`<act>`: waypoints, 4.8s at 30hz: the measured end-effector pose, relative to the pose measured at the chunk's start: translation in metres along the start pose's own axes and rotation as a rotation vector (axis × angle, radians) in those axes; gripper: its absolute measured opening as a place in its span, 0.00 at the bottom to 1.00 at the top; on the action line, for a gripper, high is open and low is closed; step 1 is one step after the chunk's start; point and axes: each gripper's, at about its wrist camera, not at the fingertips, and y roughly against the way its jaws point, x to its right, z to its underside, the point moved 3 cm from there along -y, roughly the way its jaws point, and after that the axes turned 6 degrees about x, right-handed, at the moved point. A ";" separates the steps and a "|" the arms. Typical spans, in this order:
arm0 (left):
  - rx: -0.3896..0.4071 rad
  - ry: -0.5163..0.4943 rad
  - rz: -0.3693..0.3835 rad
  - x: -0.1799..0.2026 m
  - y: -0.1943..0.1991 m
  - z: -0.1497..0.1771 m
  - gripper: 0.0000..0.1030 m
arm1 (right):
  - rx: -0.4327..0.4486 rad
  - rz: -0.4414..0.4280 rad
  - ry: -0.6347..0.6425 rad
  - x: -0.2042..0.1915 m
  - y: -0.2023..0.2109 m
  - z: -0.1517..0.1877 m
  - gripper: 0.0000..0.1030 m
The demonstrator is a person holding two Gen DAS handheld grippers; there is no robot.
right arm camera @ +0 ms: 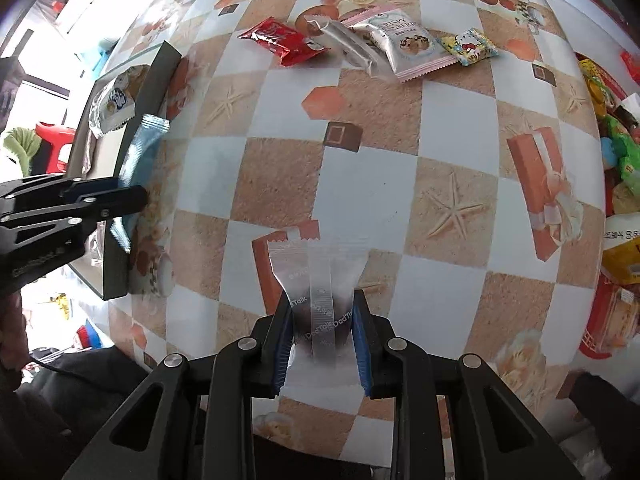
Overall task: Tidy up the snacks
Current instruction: 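Lift the light-blue bar and clear candy and carry them toward the tray, then hold the light-blue bar and clear candy above the beige tray, then release light-blue bar into tray with left tool while right tool releases clear candy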
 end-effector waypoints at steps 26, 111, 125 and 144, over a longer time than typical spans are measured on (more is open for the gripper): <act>0.053 0.158 0.077 -0.082 0.020 0.016 0.24 | 0.022 0.022 0.121 -0.076 0.007 -0.011 0.28; 0.070 0.338 0.015 -0.243 0.040 0.092 0.24 | -0.008 -0.028 0.443 -0.291 -0.026 -0.046 0.28; 0.060 0.315 0.028 -0.237 0.034 0.083 0.24 | 0.008 -0.028 0.447 -0.295 -0.022 -0.055 0.28; 0.063 0.300 0.036 -0.241 0.030 0.069 0.24 | 0.042 0.001 0.465 -0.307 -0.014 -0.076 0.28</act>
